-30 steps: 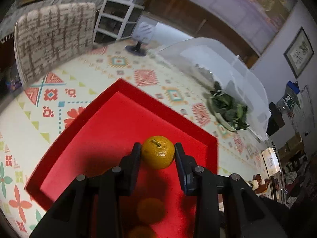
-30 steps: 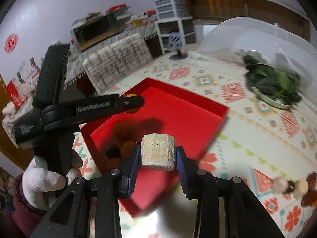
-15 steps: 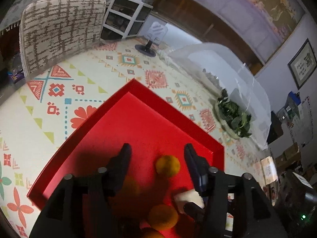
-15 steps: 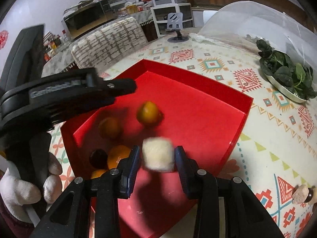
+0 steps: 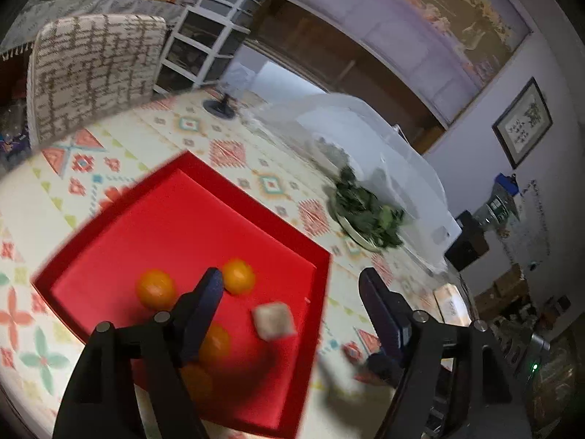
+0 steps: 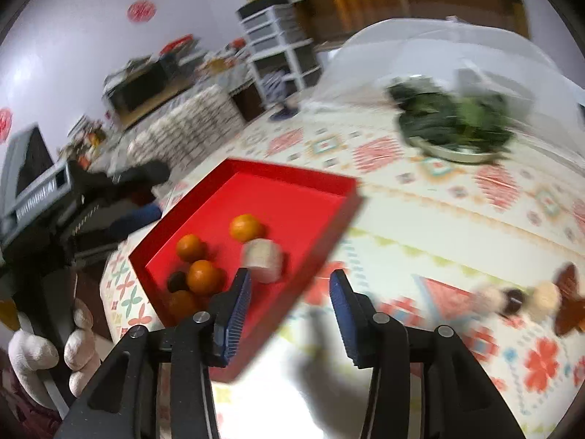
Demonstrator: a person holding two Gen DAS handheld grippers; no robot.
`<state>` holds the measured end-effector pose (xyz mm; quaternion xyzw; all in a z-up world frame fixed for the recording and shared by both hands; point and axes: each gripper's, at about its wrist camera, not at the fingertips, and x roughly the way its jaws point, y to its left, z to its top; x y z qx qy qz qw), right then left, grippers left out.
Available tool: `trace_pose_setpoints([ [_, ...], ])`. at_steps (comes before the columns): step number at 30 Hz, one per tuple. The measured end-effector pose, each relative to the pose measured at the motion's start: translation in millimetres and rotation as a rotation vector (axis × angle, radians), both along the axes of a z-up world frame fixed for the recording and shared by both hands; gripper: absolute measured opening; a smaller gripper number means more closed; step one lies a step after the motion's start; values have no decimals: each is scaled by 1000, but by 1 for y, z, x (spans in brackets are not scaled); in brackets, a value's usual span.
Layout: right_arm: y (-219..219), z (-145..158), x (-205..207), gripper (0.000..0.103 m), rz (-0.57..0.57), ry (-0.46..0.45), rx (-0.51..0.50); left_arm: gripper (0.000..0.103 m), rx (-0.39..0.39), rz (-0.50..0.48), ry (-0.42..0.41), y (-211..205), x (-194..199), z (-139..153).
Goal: Organize fruits
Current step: 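Move both tools back to the row of fruits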
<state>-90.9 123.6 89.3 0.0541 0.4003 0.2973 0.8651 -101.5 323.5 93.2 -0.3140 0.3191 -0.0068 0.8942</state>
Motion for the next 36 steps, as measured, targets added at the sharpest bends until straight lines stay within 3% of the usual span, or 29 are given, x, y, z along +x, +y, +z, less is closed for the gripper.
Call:
trace_pose_setpoints([
  [9, -130, -5, -34, 56, -248, -32, 17, 76, -24, -142, 19, -75, 2, -12],
  [16, -227, -28, -44, 56, -466, 44, 45, 76, -3, -236, 56, -126, 14, -23],
  [22, -250, -33, -36, 56, -497, 59, 45, 76, 35, -288, 83, -155, 20, -29],
  [31, -258, -44, 16, 56, -451, 57, -150, 76, 98, -373, 84, -190, 28, -35],
  [36, -266, -25, 16, 56, -473, -19, -19, 76, 96, -372, 104, -197, 37, -41],
])
